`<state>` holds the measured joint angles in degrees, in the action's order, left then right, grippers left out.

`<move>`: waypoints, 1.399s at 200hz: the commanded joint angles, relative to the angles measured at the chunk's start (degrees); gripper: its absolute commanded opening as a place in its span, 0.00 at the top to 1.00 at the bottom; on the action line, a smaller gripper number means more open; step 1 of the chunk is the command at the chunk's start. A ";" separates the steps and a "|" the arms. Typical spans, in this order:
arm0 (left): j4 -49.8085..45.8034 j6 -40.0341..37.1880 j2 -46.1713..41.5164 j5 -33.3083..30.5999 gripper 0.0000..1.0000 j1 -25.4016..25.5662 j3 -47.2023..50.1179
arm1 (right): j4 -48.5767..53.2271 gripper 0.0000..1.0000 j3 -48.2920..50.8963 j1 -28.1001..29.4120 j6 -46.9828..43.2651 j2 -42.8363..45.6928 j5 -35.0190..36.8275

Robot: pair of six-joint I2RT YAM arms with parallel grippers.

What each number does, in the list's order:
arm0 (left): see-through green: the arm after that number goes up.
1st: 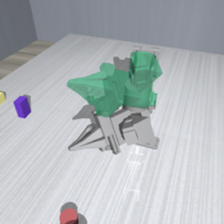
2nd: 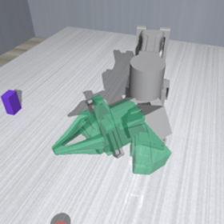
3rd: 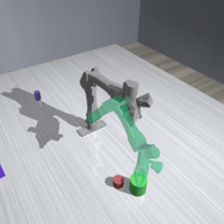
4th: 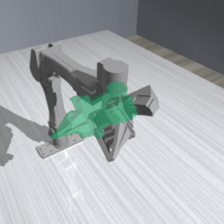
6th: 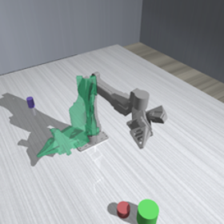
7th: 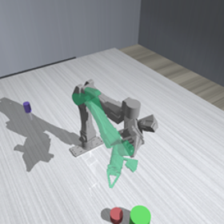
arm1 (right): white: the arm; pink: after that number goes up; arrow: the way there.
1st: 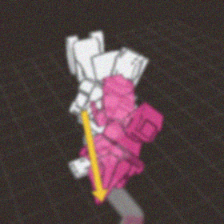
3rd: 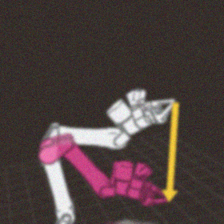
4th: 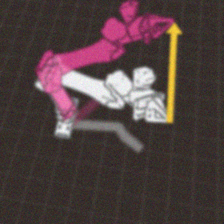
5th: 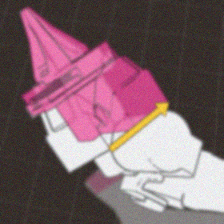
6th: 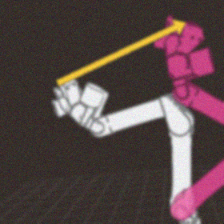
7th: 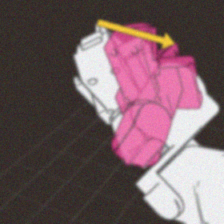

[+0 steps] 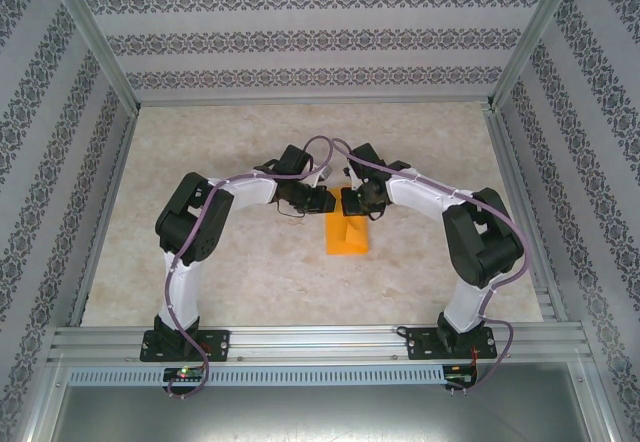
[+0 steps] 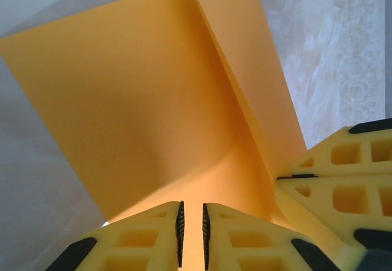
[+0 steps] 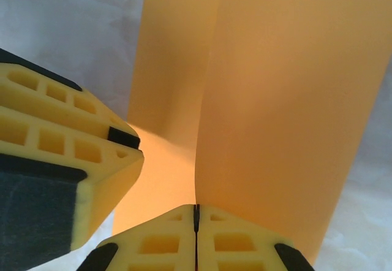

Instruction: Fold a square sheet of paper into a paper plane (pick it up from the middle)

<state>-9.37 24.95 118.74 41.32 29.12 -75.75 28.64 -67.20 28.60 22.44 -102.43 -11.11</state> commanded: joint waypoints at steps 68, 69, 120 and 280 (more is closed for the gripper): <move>0.12 1.80 -2.83 -0.90 0.81 -3.02 3.96 | -3.85 0.93 -0.85 0.75 1.07 -4.91 -3.65; 0.13 1.87 -2.87 -0.90 0.81 -3.11 4.00 | -3.90 0.93 -0.88 0.75 1.01 -4.99 -3.74; 4.70 7.66 -4.65 -0.13 0.76 -4.14 4.72 | -5.87 0.93 -0.26 1.37 0.78 -6.52 -4.70; 13.85 20.49 1.48 2.57 0.63 -4.69 1.67 | -11.13 0.82 5.33 1.37 0.29 -7.08 -6.37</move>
<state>3.07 44.25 118.50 42.30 25.36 -72.07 17.87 -63.70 29.52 22.74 -108.16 -16.84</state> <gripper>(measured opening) 0.362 0.165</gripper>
